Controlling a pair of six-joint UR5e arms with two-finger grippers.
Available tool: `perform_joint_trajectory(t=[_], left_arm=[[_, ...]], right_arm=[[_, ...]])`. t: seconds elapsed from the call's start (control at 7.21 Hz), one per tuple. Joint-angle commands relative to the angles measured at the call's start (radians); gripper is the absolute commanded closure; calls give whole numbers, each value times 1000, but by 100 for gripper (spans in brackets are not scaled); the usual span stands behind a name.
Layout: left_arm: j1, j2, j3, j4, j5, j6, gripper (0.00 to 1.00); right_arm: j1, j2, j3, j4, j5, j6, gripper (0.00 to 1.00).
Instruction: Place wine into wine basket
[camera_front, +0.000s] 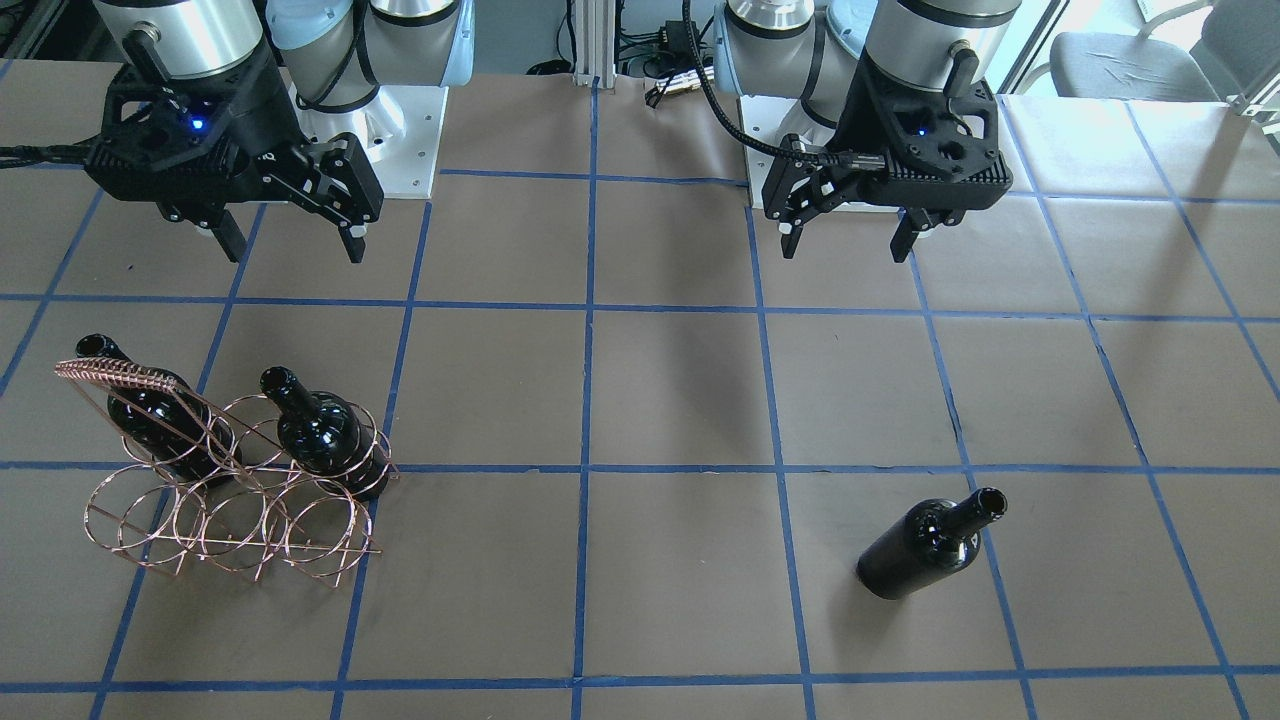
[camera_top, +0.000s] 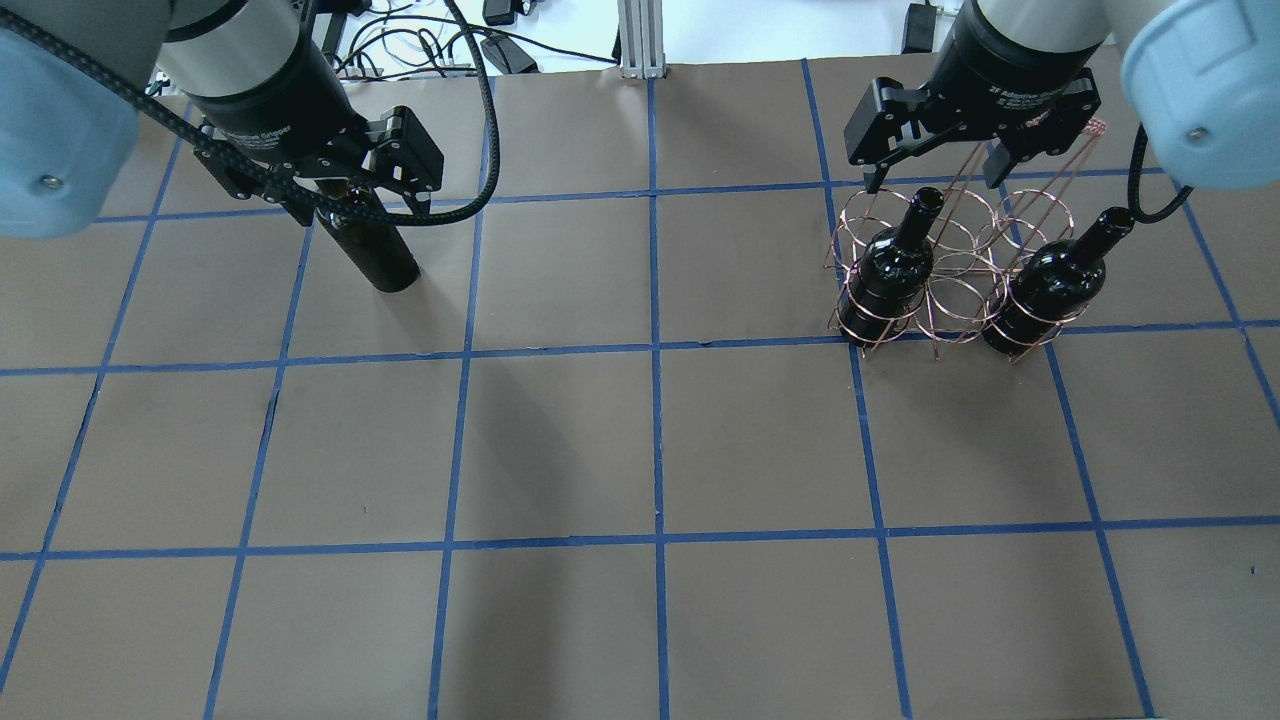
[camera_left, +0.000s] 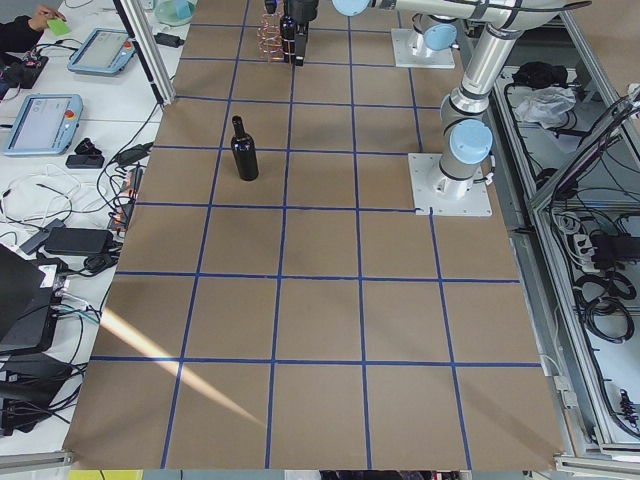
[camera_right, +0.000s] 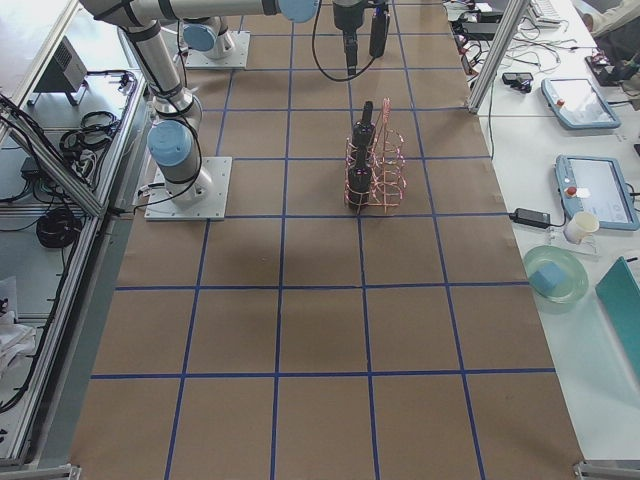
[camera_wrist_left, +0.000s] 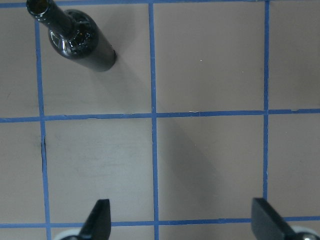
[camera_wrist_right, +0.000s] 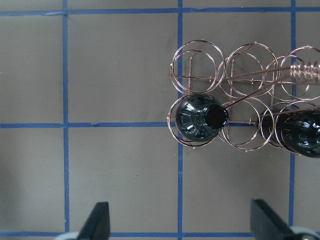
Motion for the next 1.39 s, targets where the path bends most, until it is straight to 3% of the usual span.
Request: perform_joint_trajectory(t=[0.0, 0.28, 0.42, 0.83, 1.25], left_arm=[[24, 3, 13, 6, -2, 12, 0], [222, -21, 28, 46, -60, 178, 0], [266, -73, 25, 143, -59, 195, 0], [268, -266, 43, 240, -63, 207, 0], [251, -382, 95, 261, -60, 284, 0]], right_arm=[[1, 0, 1, 1, 0, 0, 0], [1, -1, 1, 1, 0, 0, 0], [1, -1, 1, 5, 0, 0, 0], [1, -1, 1, 8, 0, 0, 0], [1, -1, 1, 7, 0, 0, 0]])
